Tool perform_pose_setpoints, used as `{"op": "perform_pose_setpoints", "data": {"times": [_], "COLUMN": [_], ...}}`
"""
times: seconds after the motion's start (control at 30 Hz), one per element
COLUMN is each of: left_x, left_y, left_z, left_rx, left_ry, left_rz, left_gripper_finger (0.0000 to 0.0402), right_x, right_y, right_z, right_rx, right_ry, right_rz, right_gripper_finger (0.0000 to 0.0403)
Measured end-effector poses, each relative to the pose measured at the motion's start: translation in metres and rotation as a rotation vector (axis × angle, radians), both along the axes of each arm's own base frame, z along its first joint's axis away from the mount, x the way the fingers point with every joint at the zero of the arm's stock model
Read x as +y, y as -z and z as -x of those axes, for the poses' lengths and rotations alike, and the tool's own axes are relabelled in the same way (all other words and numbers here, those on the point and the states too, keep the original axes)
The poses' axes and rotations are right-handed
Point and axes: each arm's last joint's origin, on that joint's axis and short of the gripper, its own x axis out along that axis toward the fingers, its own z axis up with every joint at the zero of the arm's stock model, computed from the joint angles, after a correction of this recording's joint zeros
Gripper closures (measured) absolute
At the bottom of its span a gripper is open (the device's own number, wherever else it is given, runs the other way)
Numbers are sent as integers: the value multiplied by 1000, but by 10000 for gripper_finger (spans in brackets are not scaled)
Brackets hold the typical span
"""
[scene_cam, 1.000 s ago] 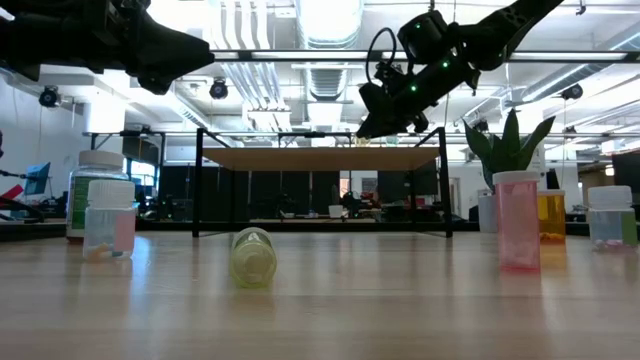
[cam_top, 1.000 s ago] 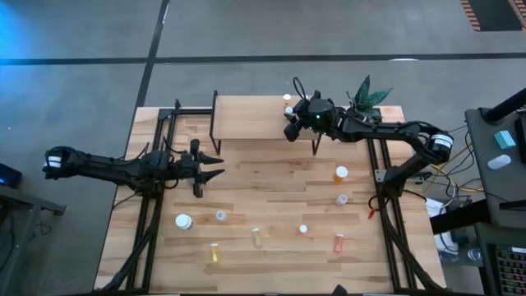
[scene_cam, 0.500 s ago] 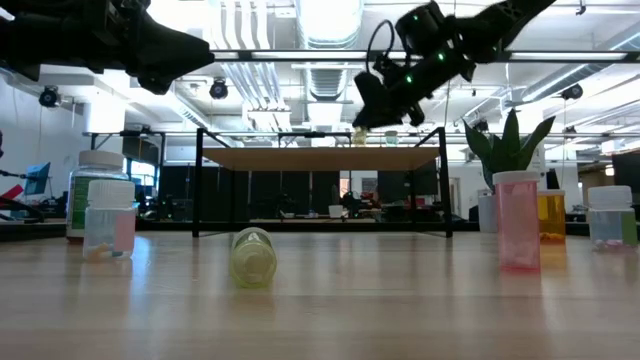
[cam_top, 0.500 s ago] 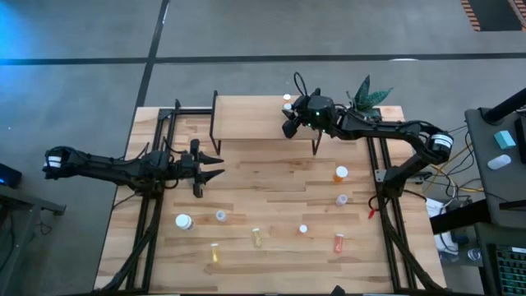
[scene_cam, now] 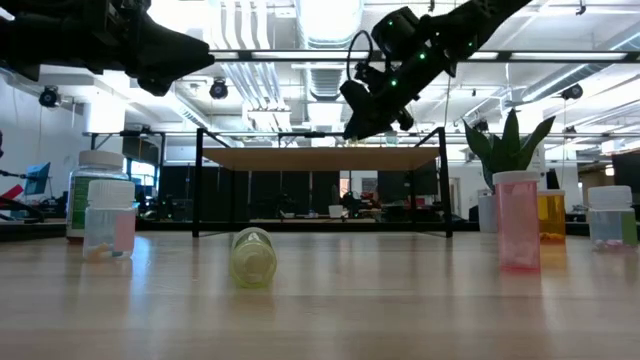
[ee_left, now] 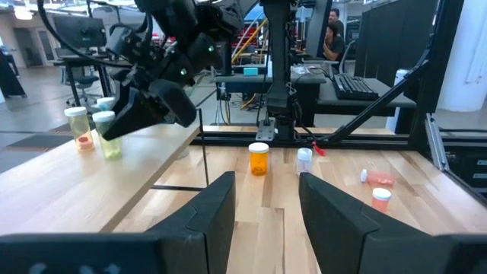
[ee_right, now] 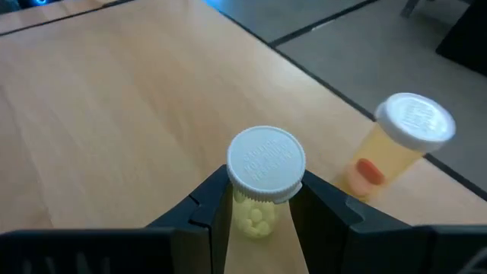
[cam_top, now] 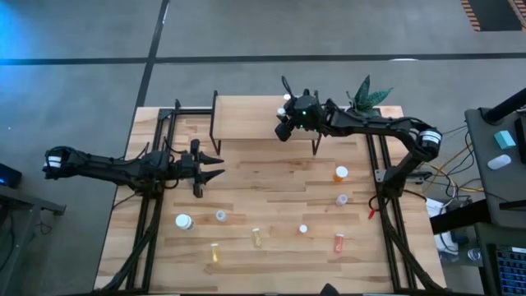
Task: Pick and place medicine bottles onto shelf by color
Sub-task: Put the top yellow pill bottle on the shelf
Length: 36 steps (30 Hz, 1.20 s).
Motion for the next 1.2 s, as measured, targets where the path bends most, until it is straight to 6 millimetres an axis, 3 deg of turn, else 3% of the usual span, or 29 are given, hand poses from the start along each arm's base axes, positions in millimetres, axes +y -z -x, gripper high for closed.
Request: {"op": "perform_pose_setpoints", "data": {"times": [0.33, 0.77, 1.2], "left_x": [0, 0, 0], "left_y": [0, -1, -1], "left_z": [0, 0, 0], "left_rx": [-1, -9, -8], "left_ry": [0, 0, 0], "left_rz": [1, 7, 4], "left_gripper_finger": [271, 271, 271], "right_x": [7, -3, -3], "right_y": [-4, 6, 4], "right_z": [18, 25, 23], "right_rx": [-44, -28, -76], "right_ry": [24, 61, 33], "right_rz": [35, 26, 26], "right_gripper_finger": [289, 288, 229]}}
